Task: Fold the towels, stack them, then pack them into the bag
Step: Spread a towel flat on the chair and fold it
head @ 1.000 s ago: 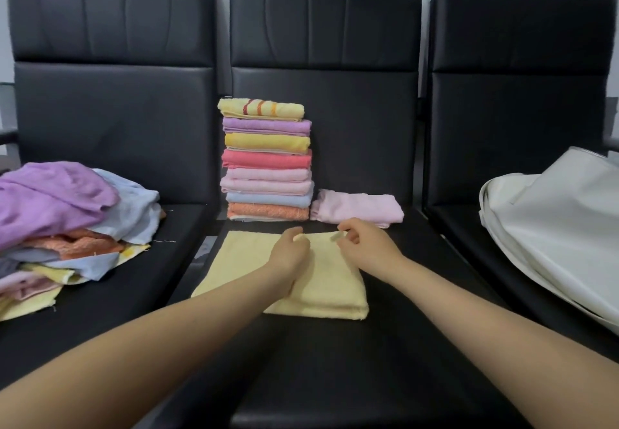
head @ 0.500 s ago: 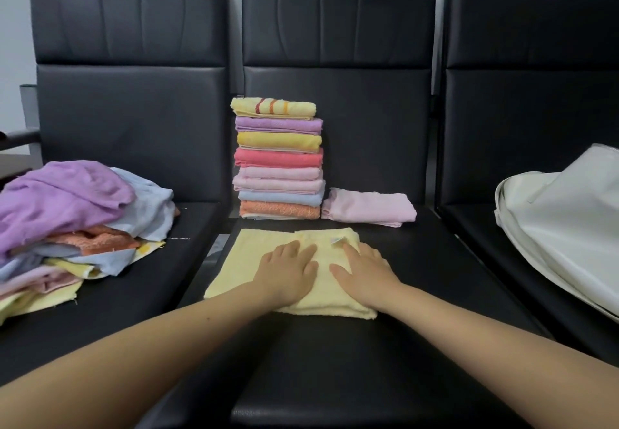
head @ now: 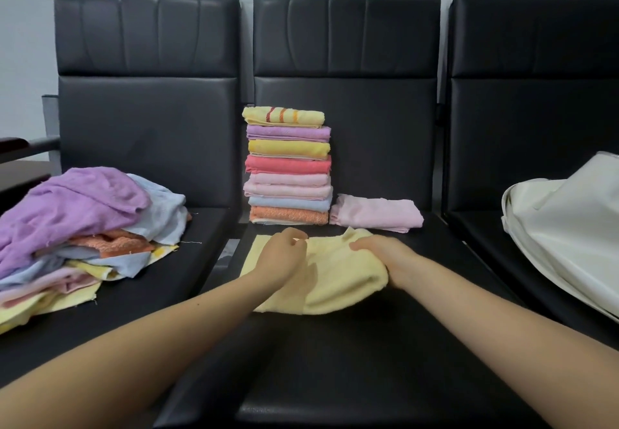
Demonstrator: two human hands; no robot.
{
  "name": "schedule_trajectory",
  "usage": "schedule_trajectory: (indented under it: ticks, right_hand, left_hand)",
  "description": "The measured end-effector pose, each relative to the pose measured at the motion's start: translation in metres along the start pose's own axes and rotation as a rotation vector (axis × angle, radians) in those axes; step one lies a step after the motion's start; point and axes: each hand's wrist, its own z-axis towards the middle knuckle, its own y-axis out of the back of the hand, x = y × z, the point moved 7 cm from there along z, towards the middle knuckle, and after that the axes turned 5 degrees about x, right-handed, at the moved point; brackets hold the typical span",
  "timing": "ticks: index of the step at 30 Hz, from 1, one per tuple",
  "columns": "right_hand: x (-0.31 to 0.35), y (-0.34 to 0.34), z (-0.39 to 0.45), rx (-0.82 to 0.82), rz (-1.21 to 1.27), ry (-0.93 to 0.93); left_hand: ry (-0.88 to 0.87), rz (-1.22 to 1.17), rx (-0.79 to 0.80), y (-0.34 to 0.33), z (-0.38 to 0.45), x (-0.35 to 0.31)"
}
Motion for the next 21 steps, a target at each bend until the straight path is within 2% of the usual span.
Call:
schedule_trajectory:
  ticks: [3, 5, 7, 9, 12, 15, 18, 21]
  right_hand:
    - [0.025, 0.001, -0.015, 0.027, -0.022, 0.072]
    - [0.033, -0.015, -0.022, 0.204, 0.088, 0.094]
    - [0.034, -0.039, -0.03, 0.377, 0.056, 0.104]
    - [0.03, -0.052, -0.025, 0.411, -0.008, 0.116]
    - [0.031, -0.053, -0.016, 0.236, -0.188, 0.259]
    - [0.027, -0.052, -0.011, 0.037, -0.602, 0.398]
    - [0.01, -0.066, -0.01, 0.038, -0.993, 0.421]
    - [-0.008, -0.077, -0.007, 0.038, -1.192, 0.398]
  left_hand:
    - [0.116, -0.249, 0.016, -0.001, -0.001, 0.006]
    - [0.243, -0.514, 0.062, -0.008, -0.002, 0.012]
    - [0.334, -0.744, 0.109, -0.015, -0.003, 0.015]
    - [0.377, -0.794, 0.153, -0.018, -0.003, 0.021]
    - [0.417, -0.705, 0.142, -0.017, 0.001, 0.03]
    - [0.407, -0.47, 0.016, -0.002, 0.009, 0.034]
    - [0.322, -0.222, -0.057, 0.013, 0.01, 0.032]
    - [0.211, 0.107, -0.134, 0.022, 0.001, 0.036]
